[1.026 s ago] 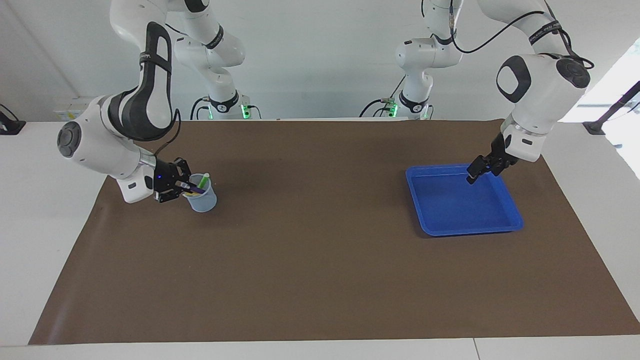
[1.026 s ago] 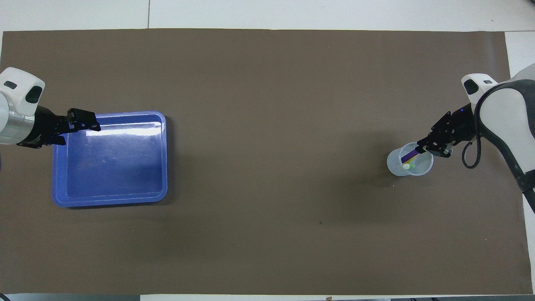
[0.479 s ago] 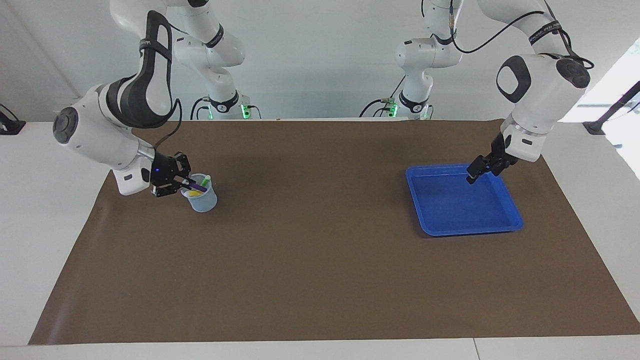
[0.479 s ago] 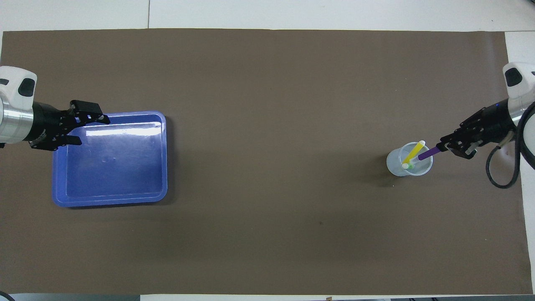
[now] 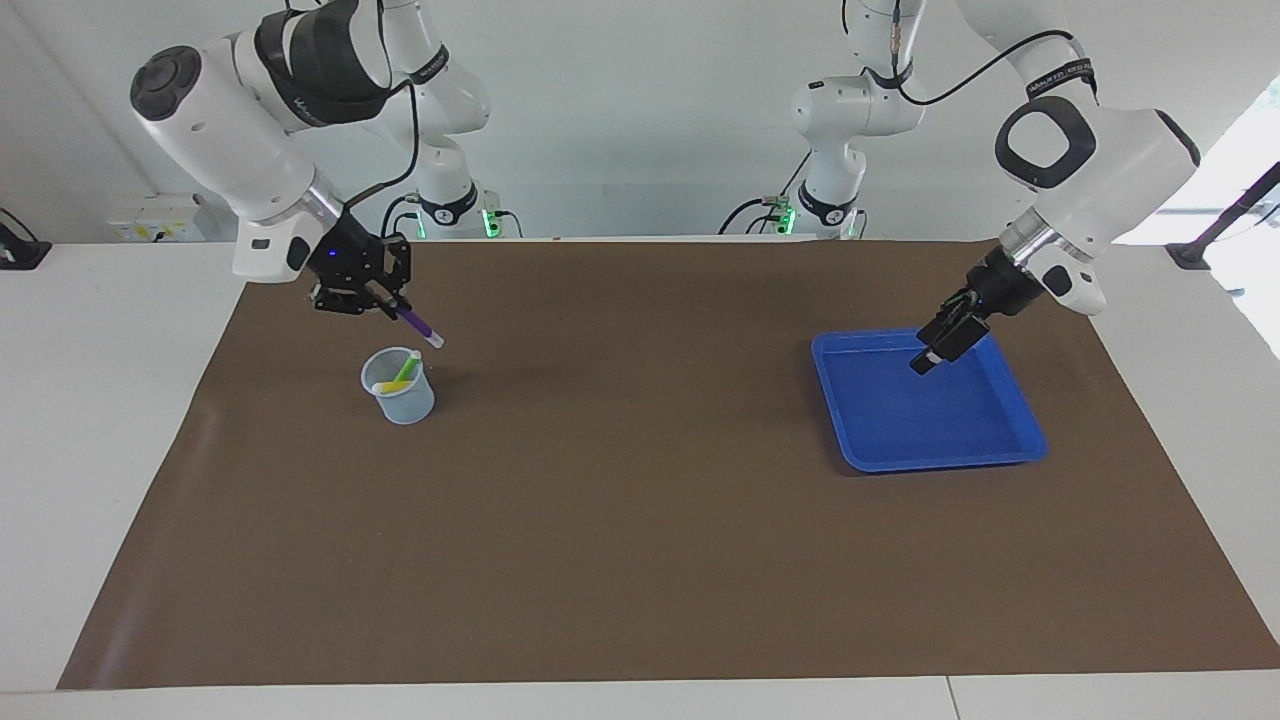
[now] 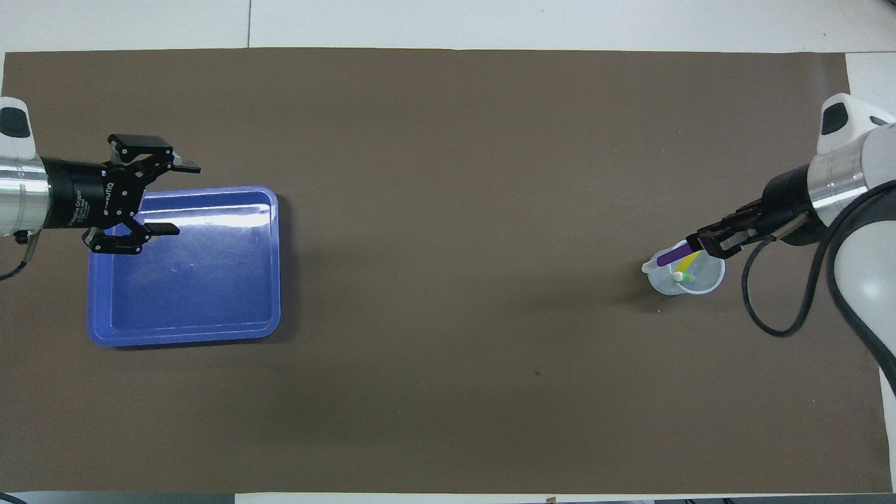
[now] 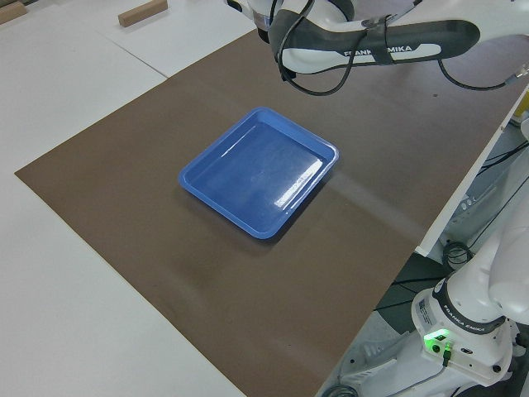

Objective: Right arm passes pens to left for tray arrangement
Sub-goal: 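Lift the purple pen with the right gripper toward the left gripper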

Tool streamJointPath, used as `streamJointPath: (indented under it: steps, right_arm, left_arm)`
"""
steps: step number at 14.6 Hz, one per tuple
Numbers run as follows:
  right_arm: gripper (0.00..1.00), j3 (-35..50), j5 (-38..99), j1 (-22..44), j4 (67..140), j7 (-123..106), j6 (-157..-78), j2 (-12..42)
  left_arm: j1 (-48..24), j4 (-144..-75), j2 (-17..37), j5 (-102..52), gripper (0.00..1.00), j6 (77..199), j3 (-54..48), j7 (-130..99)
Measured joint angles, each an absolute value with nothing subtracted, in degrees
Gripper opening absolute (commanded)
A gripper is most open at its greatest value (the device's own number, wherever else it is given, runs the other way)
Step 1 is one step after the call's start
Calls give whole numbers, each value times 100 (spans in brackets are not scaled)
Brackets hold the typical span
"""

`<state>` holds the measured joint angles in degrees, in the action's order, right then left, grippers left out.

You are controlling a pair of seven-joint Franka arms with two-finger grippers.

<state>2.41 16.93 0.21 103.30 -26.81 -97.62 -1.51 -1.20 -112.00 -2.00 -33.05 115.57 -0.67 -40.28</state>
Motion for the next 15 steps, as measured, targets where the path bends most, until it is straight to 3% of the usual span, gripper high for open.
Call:
streamJointPath:
  steps: [9, 15]
  right_arm:
    - [0, 1284, 4607, 43, 10357, -963, -10858, -140]
    - [0, 2008, 5238, 49, 10388, -591, -11396, -92]
  left_arm:
    - [-842, -11197, -570, -3733, 100, 11634, -261, -6606]
    - [-846, -10957, -649, -3343, 100, 11670, -218, -7952]
